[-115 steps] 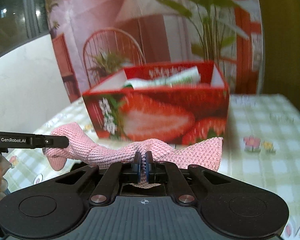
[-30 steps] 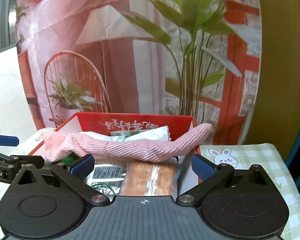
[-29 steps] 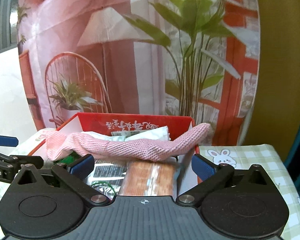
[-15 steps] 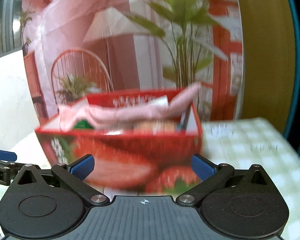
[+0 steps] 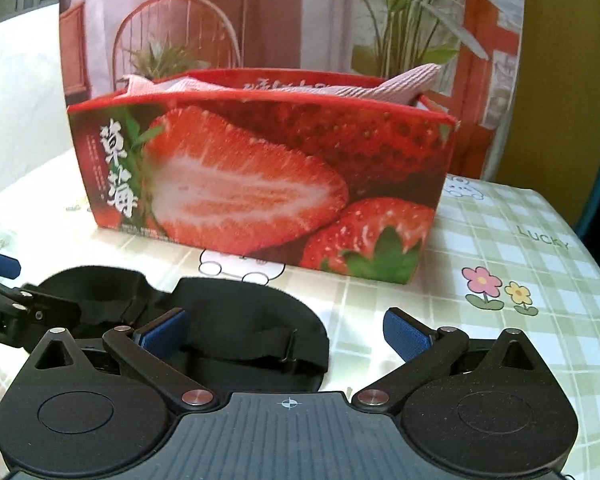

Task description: Organize soft objects

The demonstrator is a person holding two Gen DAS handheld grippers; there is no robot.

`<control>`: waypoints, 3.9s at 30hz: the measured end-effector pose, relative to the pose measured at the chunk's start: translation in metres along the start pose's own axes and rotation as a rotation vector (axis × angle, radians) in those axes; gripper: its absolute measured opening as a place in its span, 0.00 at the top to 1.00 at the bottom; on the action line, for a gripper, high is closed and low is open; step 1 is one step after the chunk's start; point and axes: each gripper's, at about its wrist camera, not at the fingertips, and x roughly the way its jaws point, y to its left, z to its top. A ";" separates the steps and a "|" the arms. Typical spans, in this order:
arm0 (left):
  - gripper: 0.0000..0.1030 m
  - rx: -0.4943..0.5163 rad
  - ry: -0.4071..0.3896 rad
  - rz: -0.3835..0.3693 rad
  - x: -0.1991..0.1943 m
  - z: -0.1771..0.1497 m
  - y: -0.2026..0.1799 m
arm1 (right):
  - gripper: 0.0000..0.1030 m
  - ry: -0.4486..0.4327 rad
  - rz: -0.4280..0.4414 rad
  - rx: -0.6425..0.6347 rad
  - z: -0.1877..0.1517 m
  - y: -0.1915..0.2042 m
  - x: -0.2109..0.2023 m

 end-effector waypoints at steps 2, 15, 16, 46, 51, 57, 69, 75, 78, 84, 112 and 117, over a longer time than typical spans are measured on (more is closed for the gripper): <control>0.00 -0.006 -0.001 -0.003 0.002 -0.002 0.000 | 0.00 0.019 0.007 0.001 -0.001 -0.001 0.003; 0.00 0.005 -0.035 0.015 0.005 -0.008 -0.009 | 0.00 0.041 0.038 -0.054 -0.004 0.005 0.009; 0.00 0.004 -0.032 0.016 0.004 -0.008 -0.009 | 0.00 0.047 0.044 -0.047 -0.004 0.003 0.010; 0.42 -0.253 -0.027 -0.211 -0.008 -0.004 0.018 | 0.00 0.080 0.080 0.009 -0.006 -0.005 0.018; 0.78 -0.237 -0.065 -0.165 -0.003 -0.002 0.024 | 0.00 0.079 0.088 0.015 -0.005 -0.005 0.017; 0.82 -0.242 -0.098 -0.181 -0.003 -0.007 0.030 | 0.00 0.078 0.087 0.071 -0.005 -0.012 0.011; 0.82 -0.250 -0.135 -0.216 -0.003 -0.016 0.034 | 0.07 0.079 0.103 0.255 -0.016 -0.039 -0.011; 0.82 -0.251 -0.149 -0.234 -0.002 -0.019 0.038 | 0.14 0.081 0.104 0.213 -0.013 -0.027 -0.007; 0.82 -0.255 -0.154 -0.244 -0.002 -0.020 0.040 | 0.19 0.080 0.127 0.214 -0.010 -0.022 -0.003; 0.82 -0.275 -0.156 -0.262 -0.002 -0.022 0.044 | 0.49 0.074 0.141 0.260 -0.005 -0.023 -0.004; 0.86 -0.195 -0.206 -0.294 -0.023 -0.025 0.030 | 0.83 -0.028 0.170 0.246 -0.008 -0.018 -0.045; 0.86 -0.198 -0.202 -0.293 -0.021 -0.025 0.031 | 0.72 -0.039 0.185 0.244 -0.008 -0.018 -0.045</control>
